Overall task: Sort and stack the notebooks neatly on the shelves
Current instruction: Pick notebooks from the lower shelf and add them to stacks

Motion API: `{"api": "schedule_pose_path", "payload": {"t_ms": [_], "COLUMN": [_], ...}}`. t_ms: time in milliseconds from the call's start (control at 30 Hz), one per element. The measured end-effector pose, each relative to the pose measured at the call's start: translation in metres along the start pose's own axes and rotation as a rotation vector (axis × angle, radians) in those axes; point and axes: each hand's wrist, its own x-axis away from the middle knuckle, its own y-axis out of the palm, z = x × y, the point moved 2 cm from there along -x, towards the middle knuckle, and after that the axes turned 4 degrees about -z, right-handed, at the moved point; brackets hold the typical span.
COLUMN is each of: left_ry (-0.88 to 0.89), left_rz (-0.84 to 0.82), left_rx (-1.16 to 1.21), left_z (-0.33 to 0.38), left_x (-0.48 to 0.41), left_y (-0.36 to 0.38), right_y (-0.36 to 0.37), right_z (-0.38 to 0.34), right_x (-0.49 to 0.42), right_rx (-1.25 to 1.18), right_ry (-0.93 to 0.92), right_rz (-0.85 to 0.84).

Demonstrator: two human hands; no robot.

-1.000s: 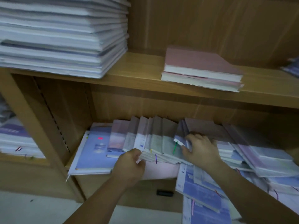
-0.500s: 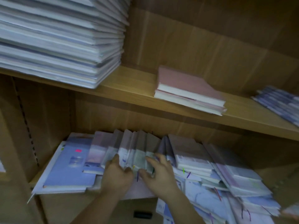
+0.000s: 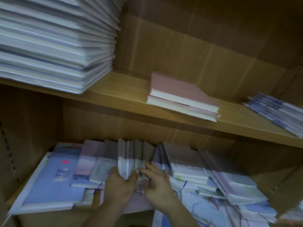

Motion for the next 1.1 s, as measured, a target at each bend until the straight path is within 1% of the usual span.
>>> {"api": "schedule_pose_path", "payload": {"t_ms": [133,200,333,400,467,500,567,667,733,800,867,967,1033,1100], "left_ry": [-0.036,-0.055,-0.076,-0.174,-0.286,-0.318,-0.297,-0.171,-0.108,-0.121,-0.173,-0.167,-0.193,-0.309], "left_rz": [0.023,0.018,0.013,-0.076,-0.227,-0.280,-0.305,-0.245,-0.215,-0.241,-0.280,-0.303,-0.259,-0.272], "left_rx": [0.045,0.101,0.107,0.205,0.266,0.216,0.061,-0.138,-0.209,-0.092,0.066,0.084,0.057,0.120], "left_z": [0.006,0.004,0.006,-0.001,-0.009,-0.013,-0.018,-0.022,-0.024,-0.025,-0.024,-0.019,-0.013,-0.010], "left_x": [0.007,0.010,0.017,0.021,0.026,0.026,0.024,0.019,0.018,0.018,0.023,0.030,0.031,0.025], "left_y": [-0.006,-0.012,-0.051,-0.072,-0.085,-0.087,-0.088,-0.084,-0.082,-0.077,-0.071,-0.059,-0.050,-0.044], "right_y": [-0.005,-0.006,-0.011,-0.007,0.001,0.004,0.006,0.003,0.002,0.005,0.011,0.014,0.008,0.000], "right_z": [0.007,0.006,0.005,0.004,0.003,0.002,0.001,0.003,0.002,0.005,0.005,-0.002,-0.010,-0.018], "right_x": [0.006,0.009,0.012,0.013,0.015,0.015,0.013,0.012,0.013,0.012,0.008,0.002,0.006,0.015], "right_rx": [-0.061,-0.028,-0.101,-0.029,0.090,0.131,0.157,0.146,0.196,0.302,0.356,0.380,0.393,0.345], "right_ry": [-0.008,-0.020,0.001,-0.054,-0.099,-0.103,-0.090,-0.092,-0.104,-0.145,-0.192,-0.253,-0.248,-0.256], "right_rz": [0.005,0.012,0.029,-0.023,-0.081,-0.103,-0.123,-0.145,-0.155,-0.090,0.039,0.286,0.394,0.455]}}
